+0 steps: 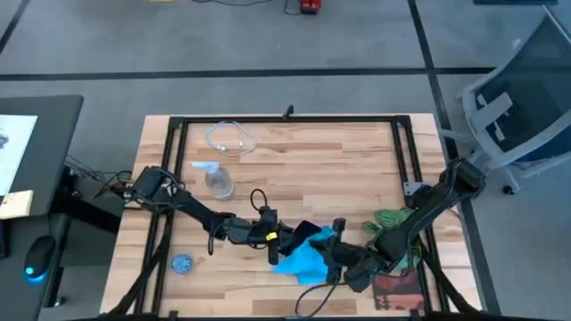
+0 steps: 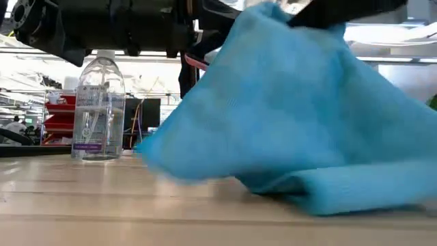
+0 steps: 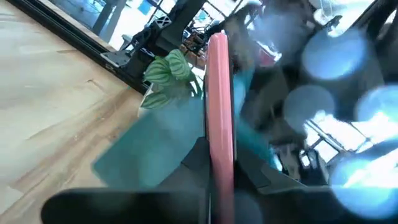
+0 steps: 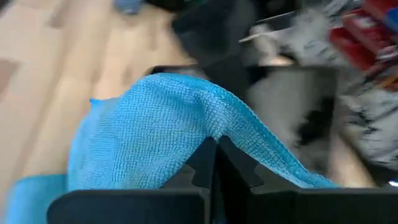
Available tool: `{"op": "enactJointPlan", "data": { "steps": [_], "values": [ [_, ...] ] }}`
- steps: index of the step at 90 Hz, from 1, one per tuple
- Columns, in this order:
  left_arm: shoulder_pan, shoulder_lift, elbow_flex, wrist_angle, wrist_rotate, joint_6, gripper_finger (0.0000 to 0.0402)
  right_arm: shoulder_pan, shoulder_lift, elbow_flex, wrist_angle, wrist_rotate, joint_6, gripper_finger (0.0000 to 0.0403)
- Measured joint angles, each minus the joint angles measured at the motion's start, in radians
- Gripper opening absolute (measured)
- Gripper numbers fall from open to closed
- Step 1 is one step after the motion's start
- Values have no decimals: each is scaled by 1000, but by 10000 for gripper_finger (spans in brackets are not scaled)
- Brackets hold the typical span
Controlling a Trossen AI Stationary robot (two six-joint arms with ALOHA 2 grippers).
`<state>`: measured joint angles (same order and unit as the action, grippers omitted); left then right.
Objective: Apply microfiber cloth
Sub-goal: Wipe the front of the cellphone with a microfiber cloth
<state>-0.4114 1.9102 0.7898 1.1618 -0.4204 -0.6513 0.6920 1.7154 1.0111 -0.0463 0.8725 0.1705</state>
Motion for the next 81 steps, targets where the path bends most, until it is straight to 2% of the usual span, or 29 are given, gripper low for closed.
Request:
{"op": "enactJointPlan", "data": {
  "steps": [6,11,33,48,62,74,81],
  "values": [
    [0,0,0,12,1,0,7,5,31,-1,24,-23,-27,0],
    [-1,-4,3,27,10,-3,7,12,45,-4,19,3,-35,0],
    [-4,-6,3,23,15,10,7,61,-15,-4,9,342,-105,0],
    [-6,-6,3,21,17,24,7,92,-74,-4,-11,444,-179,0],
    [-9,2,0,-27,-8,37,7,117,-106,0,-13,619,-219,0],
    [-10,0,0,-34,-11,20,7,135,-127,0,54,645,-321,0],
    [-10,0,0,-46,-11,18,7,144,-140,0,122,617,-373,0]
  ]
}}
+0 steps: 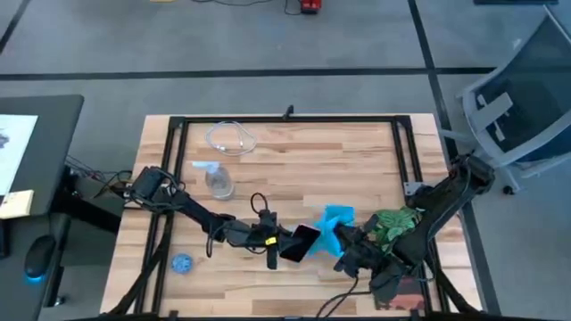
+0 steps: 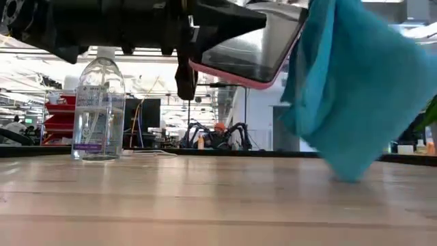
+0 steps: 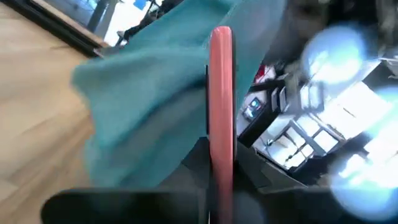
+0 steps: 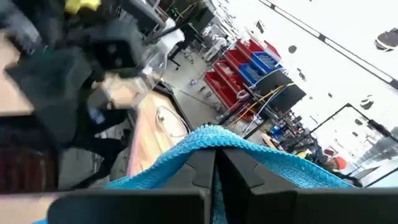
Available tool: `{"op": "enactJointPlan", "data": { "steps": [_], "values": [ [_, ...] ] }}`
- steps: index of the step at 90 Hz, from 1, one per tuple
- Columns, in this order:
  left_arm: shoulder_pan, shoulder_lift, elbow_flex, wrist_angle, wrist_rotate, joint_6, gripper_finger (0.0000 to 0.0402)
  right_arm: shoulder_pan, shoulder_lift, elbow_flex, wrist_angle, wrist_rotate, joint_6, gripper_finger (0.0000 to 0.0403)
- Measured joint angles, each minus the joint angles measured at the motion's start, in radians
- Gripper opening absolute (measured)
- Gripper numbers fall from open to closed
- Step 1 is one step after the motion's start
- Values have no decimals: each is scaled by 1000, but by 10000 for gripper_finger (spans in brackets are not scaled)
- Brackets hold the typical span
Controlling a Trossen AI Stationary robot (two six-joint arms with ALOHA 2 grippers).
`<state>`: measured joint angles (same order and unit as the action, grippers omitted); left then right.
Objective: Apply microfiber cloth
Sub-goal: Wipe the front of the cellphone with a microfiber cloth
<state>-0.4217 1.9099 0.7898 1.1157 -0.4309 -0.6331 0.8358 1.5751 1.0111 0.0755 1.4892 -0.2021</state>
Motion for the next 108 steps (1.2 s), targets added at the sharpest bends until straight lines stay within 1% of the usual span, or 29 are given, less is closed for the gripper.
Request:
{"op": "enactJointPlan", "data": {
  "steps": [4,10,16,22,27,35,48,55,62,67,74,82,94,100,108],
  "values": [
    [0,0,0,0,-1,0,7,6,-3,0,30,-62,-20,0],
    [0,0,0,0,-10,0,7,7,-2,0,74,-198,-36,0],
    [0,0,0,-10,-25,0,7,-9,-2,0,112,-332,-37,0],
    [0,0,0,-15,-37,5,7,-46,3,0,125,-430,-13,0],
    [-2,0,3,-28,-42,10,7,-80,16,0,125,-467,-1,0],
    [-6,0,37,-95,-42,33,7,-136,39,0,123,-473,-1,0],
    [-13,0,132,-284,-40,80,7,-210,70,0,124,-527,-5,0],
    [-14,0,181,-397,-45,101,7,-229,70,-1,99,-524,-5,0],
    [-17,0,216,-469,-45,114,7,-224,68,0,79,-446,-1,0],
    [-20,0,229,-478,-41,128,7,-211,68,0,56,-387,-7,0],
    [-24,-1,230,-462,-38,144,7,-190,68,0,19,-371,13,0],
    [-28,-2,230,-466,-37,155,7,-161,68,0,-88,-343,107,0],
    [-31,-2,218,-465,-38,144,7,-109,69,0,-263,-213,286,0],
    [-31,-9,198,-473,-38,129,7,-89,69,-1,-331,-203,372,0],
    [-24,-19,167,-477,-44,106,7,-68,69,-1,-376,-202,446,0]
  ]
}}
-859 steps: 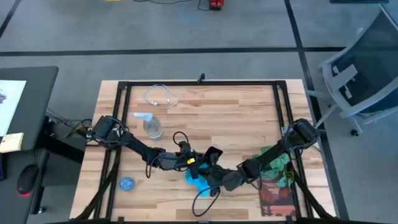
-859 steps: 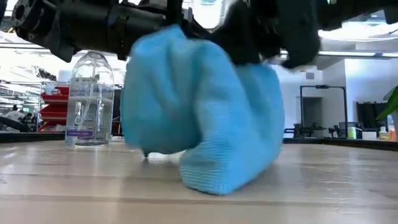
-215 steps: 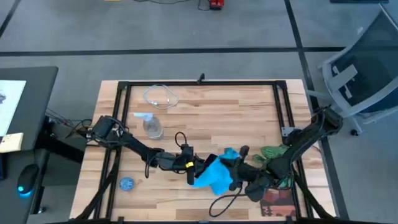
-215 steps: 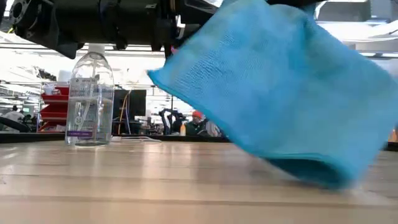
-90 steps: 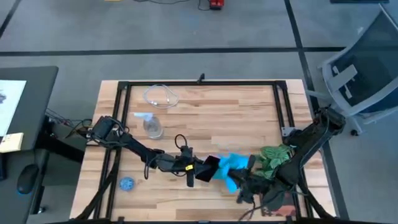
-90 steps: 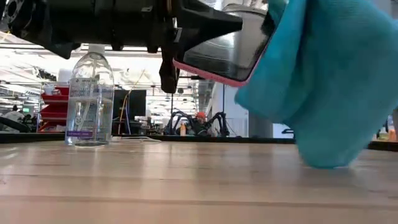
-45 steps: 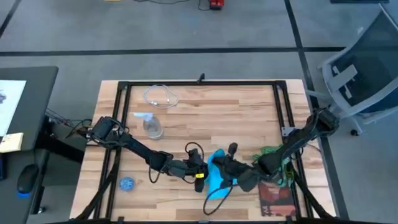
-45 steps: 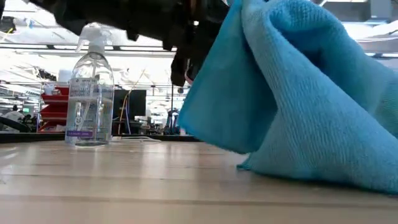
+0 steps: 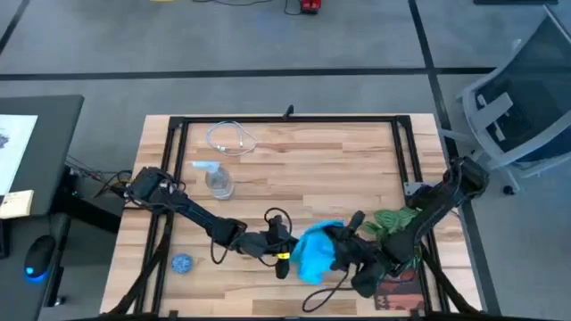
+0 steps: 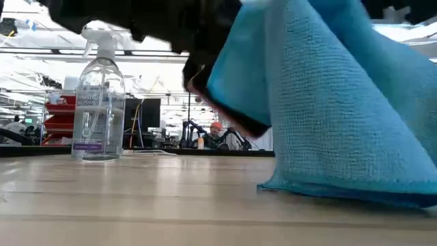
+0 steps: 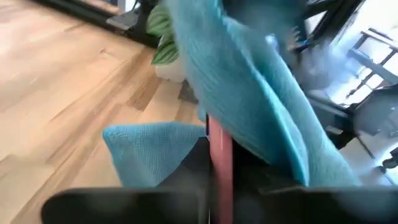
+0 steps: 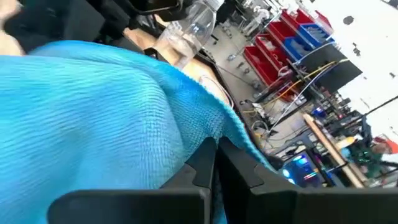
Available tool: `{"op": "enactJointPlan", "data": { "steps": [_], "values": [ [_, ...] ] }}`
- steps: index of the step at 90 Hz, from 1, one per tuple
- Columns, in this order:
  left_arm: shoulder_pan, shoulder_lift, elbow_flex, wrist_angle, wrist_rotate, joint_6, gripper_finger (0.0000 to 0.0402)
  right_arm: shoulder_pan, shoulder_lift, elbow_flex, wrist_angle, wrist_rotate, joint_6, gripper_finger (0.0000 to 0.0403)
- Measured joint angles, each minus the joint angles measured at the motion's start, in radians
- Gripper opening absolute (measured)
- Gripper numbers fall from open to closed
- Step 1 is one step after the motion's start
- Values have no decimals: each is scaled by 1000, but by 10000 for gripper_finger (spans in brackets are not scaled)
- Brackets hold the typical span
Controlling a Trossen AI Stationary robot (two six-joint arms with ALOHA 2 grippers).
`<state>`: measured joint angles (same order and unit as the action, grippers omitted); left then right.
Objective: Apply microfiber cloth
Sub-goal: Wipe the front of the cellphone with a microfiber cloth, then spray the back of the cellphone using the spray bottle
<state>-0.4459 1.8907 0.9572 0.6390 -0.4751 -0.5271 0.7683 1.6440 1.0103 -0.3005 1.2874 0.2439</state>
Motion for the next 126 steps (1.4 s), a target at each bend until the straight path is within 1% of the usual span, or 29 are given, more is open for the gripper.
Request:
{"op": "enactJointPlan", "data": {
  "steps": [9,21,26,32,41,50,58,66,74,79,85,93,101,111,126],
  "values": [
    [10,-22,-35,-70,-13,-40,7,19,-3,0,-1,11,14,0],
    [14,-72,-87,-187,-102,-100,7,42,-11,16,14,20,11,0],
    [15,-107,-105,-232,-133,-115,7,49,-11,18,32,0,12,0],
    [15,-150,-123,-247,-160,-116,7,46,-10,15,71,-67,14,0],
    [15,-224,-152,-278,-186,-83,7,18,-3,-9,115,-227,21,0],
    [15,-305,-171,-284,-193,-29,7,-33,14,-41,169,-397,21,0],
    [13,-376,-192,-292,-196,19,7,-85,31,-53,171,-505,-3,2],
    [7,-448,-215,-310,-188,67,7,-131,48,-52,177,-604,-75,24],
    [7,-516,-227,-327,-164,100,7,-176,45,-46,176,-632,-160,67],
    [3,-547,-231,-339,-118,113,7,-193,25,-31,160,-634,-231,102],
    [-3,-573,-244,-343,-36,136,7,-203,-5,13,163,-634,-346,148],
    [-6,-589,-260,-336,104,148,7,-195,-43,86,157,-634,-541,212],
    [-5,-584,-280,-330,189,123,7,-164,-57,158,103,-634,-759,260],
    [-4,-579,-290,-330,224,93,7,-125,-56,214,53,-634,-1080,286],
    [9,-580,-290,-252,345,94,7,-126,-47,206,100,-634,-1574,290]
  ]
}}
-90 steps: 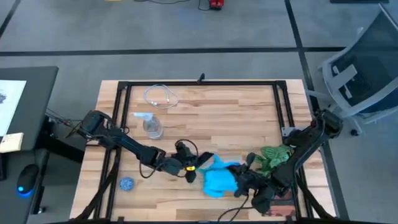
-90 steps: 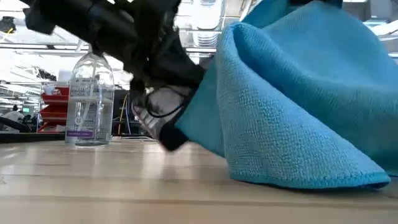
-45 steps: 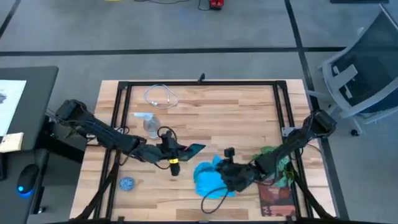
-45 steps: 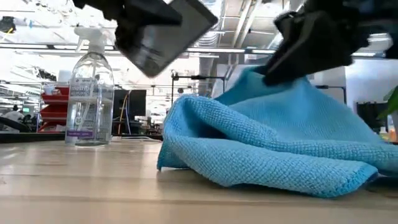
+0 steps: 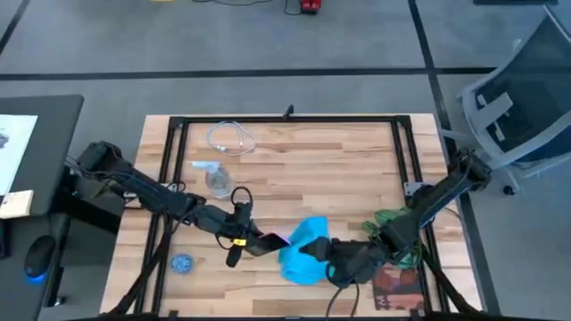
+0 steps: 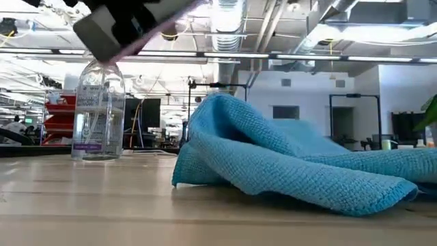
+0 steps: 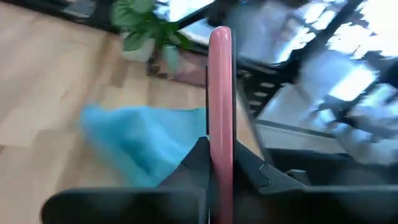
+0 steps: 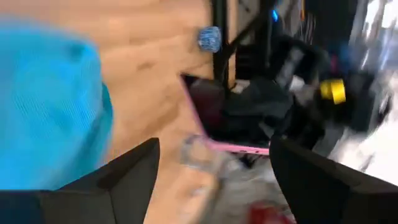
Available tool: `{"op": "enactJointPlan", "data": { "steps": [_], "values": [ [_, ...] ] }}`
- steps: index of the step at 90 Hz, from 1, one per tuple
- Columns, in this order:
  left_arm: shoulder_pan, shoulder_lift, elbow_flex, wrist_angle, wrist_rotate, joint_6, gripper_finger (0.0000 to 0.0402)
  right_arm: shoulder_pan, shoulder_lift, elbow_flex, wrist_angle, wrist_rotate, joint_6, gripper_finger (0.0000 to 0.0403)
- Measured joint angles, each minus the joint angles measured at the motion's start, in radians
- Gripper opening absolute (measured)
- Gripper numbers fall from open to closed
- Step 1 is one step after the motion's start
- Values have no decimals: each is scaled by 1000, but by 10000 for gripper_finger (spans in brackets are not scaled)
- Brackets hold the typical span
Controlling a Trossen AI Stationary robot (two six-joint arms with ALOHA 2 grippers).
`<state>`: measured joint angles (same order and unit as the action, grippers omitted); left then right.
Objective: Apply microfiber cloth
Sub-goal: Spray the back of the cellphone using the spray bottle
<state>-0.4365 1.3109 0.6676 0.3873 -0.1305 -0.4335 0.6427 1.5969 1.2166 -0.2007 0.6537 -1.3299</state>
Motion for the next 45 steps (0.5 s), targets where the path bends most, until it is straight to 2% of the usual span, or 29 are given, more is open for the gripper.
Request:
{"op": "enactJointPlan", "data": {
  "steps": [20,45],
  "values": [
    [22,0,1,20,67,-31,7,-57,70,1,161,0,-417,291],
    [28,11,2,20,74,-75,7,-128,187,37,271,-5,-527,291]
  ]
}}
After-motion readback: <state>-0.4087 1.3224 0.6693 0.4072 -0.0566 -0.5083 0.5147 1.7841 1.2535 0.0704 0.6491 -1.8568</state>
